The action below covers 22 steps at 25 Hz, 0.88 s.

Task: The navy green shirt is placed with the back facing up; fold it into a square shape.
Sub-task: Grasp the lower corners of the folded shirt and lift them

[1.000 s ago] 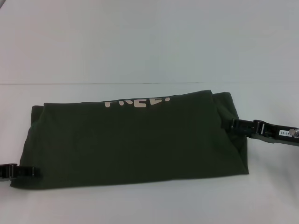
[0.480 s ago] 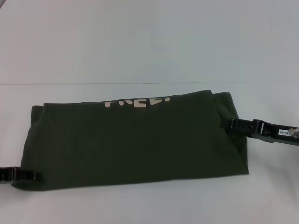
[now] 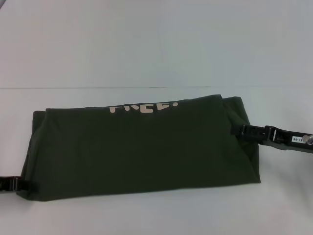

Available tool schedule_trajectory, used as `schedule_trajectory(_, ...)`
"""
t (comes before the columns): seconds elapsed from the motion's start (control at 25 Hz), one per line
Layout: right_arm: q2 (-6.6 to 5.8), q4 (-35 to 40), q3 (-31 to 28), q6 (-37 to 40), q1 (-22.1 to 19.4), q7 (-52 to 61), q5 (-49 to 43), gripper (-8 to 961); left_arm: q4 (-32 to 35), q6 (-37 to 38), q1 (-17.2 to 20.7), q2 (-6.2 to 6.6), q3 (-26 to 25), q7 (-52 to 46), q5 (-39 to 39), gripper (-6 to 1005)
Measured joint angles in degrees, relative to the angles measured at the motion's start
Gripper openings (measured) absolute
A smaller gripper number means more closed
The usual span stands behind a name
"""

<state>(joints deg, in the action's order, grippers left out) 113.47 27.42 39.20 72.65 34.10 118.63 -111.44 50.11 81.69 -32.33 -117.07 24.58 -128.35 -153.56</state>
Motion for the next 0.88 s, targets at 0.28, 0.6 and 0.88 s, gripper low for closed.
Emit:
schedule_trajectory(0.28, -0.01, 0.65, 0.02, -0.11, -0.01, 0.23, -0.01, 877, 0.0, -0.07, -0.09, 0.0, 0.1, 0.03, 0.02, 203)
schedule_trajectory(0.6, -1.42, 12.34, 8.17, 1.22, 0.94, 19.33, -10.29, 877, -0.02, -0.13, -0.32, 0.12, 0.12, 0.03, -0.2, 12)
schedule_trajectory(0.88, -1.92, 22.76, 8.65, 9.93, 8.16, 37.26, -34.07, 877, -0.02, 0.28, -0.69, 0.29, 0.13, 0.54, -0.21, 5)
